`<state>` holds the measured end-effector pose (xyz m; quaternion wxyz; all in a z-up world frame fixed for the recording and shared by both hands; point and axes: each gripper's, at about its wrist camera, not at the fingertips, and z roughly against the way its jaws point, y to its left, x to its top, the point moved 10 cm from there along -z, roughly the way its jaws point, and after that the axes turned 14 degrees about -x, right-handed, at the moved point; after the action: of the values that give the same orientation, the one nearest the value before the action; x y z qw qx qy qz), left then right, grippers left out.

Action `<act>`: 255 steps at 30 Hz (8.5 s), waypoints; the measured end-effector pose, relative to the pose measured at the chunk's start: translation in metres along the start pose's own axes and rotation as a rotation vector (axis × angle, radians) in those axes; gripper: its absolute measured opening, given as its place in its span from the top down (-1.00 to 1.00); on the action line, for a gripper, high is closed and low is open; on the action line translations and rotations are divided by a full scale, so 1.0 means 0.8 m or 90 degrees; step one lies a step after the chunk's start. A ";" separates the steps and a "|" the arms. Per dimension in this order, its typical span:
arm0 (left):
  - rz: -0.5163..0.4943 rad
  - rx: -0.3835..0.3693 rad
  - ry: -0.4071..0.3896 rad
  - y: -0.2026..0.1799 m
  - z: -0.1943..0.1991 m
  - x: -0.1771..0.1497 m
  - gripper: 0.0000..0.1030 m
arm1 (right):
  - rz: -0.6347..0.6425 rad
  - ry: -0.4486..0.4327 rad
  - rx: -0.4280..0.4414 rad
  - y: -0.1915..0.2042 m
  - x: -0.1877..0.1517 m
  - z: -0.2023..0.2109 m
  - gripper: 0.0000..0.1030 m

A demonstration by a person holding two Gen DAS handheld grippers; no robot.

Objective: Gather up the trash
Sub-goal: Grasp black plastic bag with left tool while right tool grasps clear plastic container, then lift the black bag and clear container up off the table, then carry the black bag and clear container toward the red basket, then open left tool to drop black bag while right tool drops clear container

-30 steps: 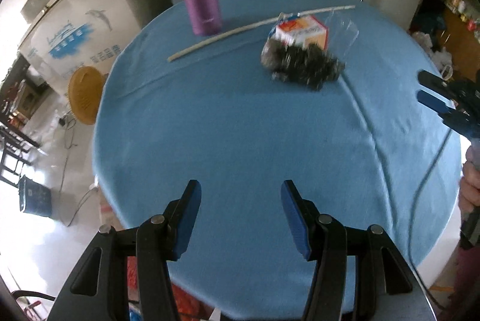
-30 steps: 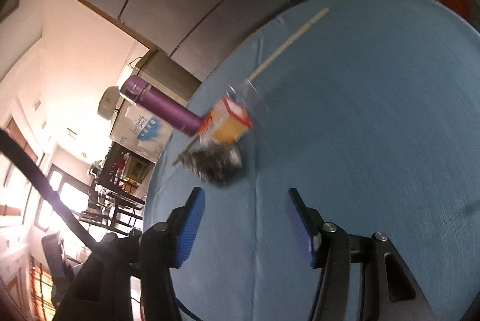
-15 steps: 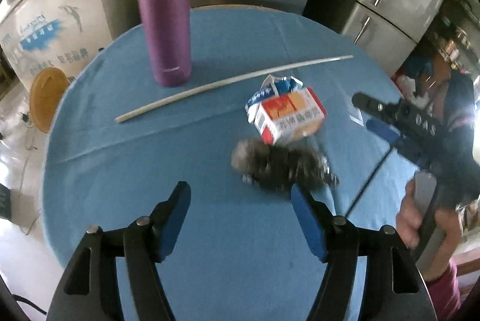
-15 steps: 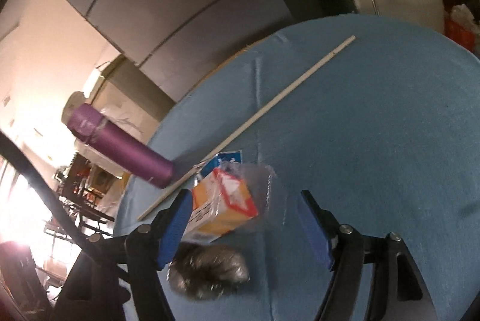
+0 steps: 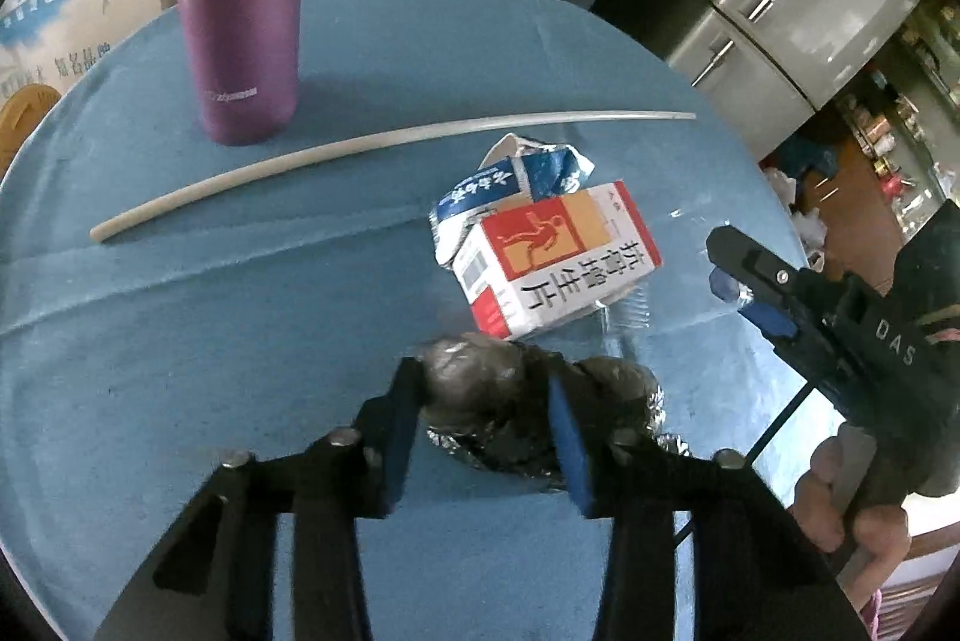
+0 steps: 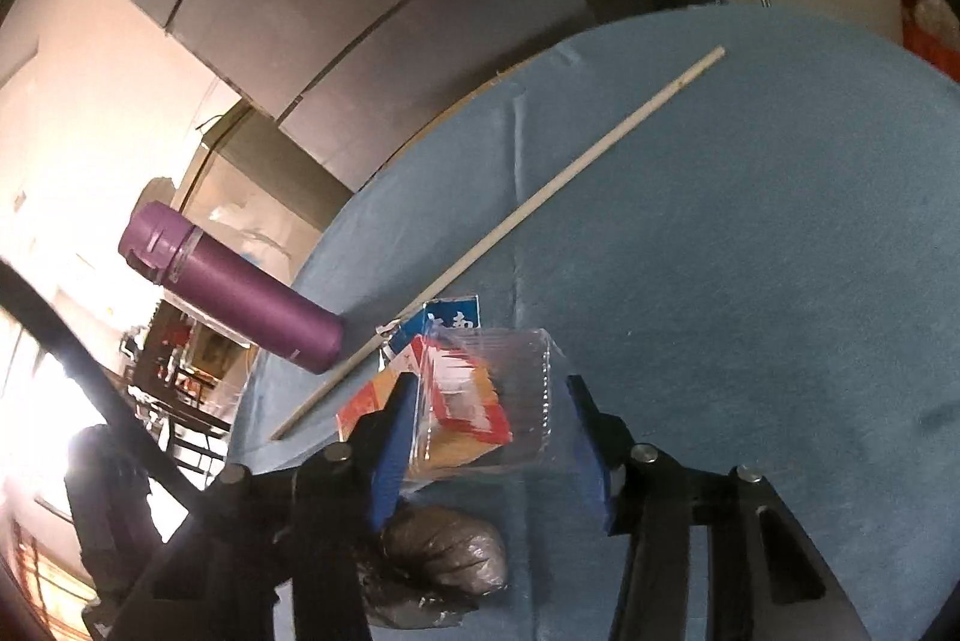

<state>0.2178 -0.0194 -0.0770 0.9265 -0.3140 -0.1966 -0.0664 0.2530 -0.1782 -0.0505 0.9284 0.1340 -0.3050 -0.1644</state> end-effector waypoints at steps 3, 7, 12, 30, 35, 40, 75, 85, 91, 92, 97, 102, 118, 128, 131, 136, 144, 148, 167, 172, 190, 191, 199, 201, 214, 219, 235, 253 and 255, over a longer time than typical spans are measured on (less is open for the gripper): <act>-0.009 0.004 -0.004 -0.006 0.007 -0.007 0.45 | -0.007 -0.004 0.009 -0.009 -0.005 0.012 0.08; -0.024 0.019 -0.018 -0.018 0.027 -0.021 0.63 | -0.034 -0.012 0.042 -0.024 -0.014 0.036 0.08; -0.040 0.022 -0.051 -0.039 0.063 -0.039 0.67 | -0.080 -0.014 0.083 -0.048 -0.032 0.079 0.08; -0.144 0.135 -0.151 -0.100 0.200 -0.135 0.67 | -0.118 -0.045 0.155 -0.071 -0.129 0.214 0.08; -0.194 0.169 -0.175 -0.128 0.225 -0.158 0.67 | -0.104 -0.064 0.160 -0.072 -0.144 0.254 0.08; -0.225 0.185 -0.207 -0.151 0.254 -0.171 0.67 | -0.098 -0.083 0.167 -0.072 -0.151 0.289 0.08; -0.267 0.255 -0.301 -0.172 0.345 -0.206 0.67 | -0.040 -0.126 0.190 -0.024 -0.186 0.373 0.08; -0.242 0.270 -0.294 -0.140 0.347 -0.212 0.67 | -0.026 -0.112 0.190 -0.010 -0.194 0.361 0.08; -0.232 0.274 -0.292 -0.130 0.347 -0.215 0.67 | -0.018 -0.102 0.191 -0.002 -0.202 0.356 0.08; -0.231 0.276 -0.292 -0.128 0.348 -0.216 0.67 | -0.016 -0.100 0.192 0.000 -0.203 0.355 0.08; -0.225 0.281 -0.292 -0.122 0.350 -0.218 0.67 | -0.009 -0.093 0.193 0.008 -0.210 0.354 0.08; -0.216 0.284 -0.294 -0.114 0.354 -0.221 0.67 | -0.001 -0.088 0.195 0.016 -0.214 0.353 0.08; -0.199 0.292 -0.300 -0.095 0.367 -0.230 0.67 | 0.028 -0.072 0.201 0.047 -0.229 0.352 0.08; -0.183 0.295 -0.302 -0.079 0.373 -0.233 0.67 | 0.047 -0.061 0.204 0.067 -0.235 0.344 0.08; -0.176 0.295 -0.302 -0.073 0.374 -0.234 0.67 | 0.053 -0.057 0.203 0.073 -0.240 0.342 0.08; -0.164 0.296 -0.300 -0.061 0.377 -0.238 0.67 | 0.059 -0.046 0.202 0.080 -0.247 0.336 0.08; -0.152 0.300 -0.297 -0.048 0.377 -0.242 0.67 | 0.070 -0.033 0.202 0.091 -0.259 0.330 0.08; -0.144 0.302 -0.297 -0.042 0.378 -0.244 0.67 | 0.079 -0.028 0.204 0.098 -0.267 0.328 0.08; -0.105 0.312 -0.296 -0.009 0.384 -0.259 0.67 | 0.110 -0.004 0.209 0.126 -0.290 0.319 0.08; -0.097 0.314 -0.295 -0.001 0.385 -0.263 0.67 | 0.120 0.005 0.210 0.135 -0.300 0.317 0.08; -0.064 0.328 -0.290 0.032 0.393 -0.279 0.67 | 0.163 0.041 0.218 0.173 -0.336 0.300 0.08; -0.062 0.330 -0.290 0.033 0.393 -0.280 0.67 | 0.167 0.044 0.219 0.175 -0.339 0.299 0.08; -0.047 0.338 -0.286 0.049 0.397 -0.289 0.67 | 0.196 0.067 0.223 0.201 -0.359 0.289 0.08; -0.044 0.342 -0.285 0.053 0.399 -0.291 0.67 | 0.201 0.071 0.224 0.205 -0.364 0.287 0.08; -0.008 0.359 -0.276 0.089 0.408 -0.308 0.67 | 0.245 0.097 0.226 0.241 -0.384 0.265 0.08; 0.007 0.366 -0.270 0.105 0.409 -0.315 0.67 | 0.260 0.111 0.227 0.256 -0.394 0.253 0.08; 0.070 0.394 -0.224 0.175 0.398 -0.351 0.67 | 0.309 0.189 0.224 0.290 -0.448 0.199 0.08; 0.158 0.424 -0.193 0.242 0.404 -0.389 0.12 | 0.337 0.272 0.206 0.317 -0.489 0.150 -0.01; 0.162 0.431 -0.199 0.245 0.410 -0.389 0.03 | 0.329 0.281 0.214 0.315 -0.491 0.150 -0.08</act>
<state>-0.1242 0.3350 -0.0743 0.9372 -0.0187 -0.3059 0.1663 -0.0620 0.1852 -0.0743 0.9476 0.2356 -0.1443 0.1604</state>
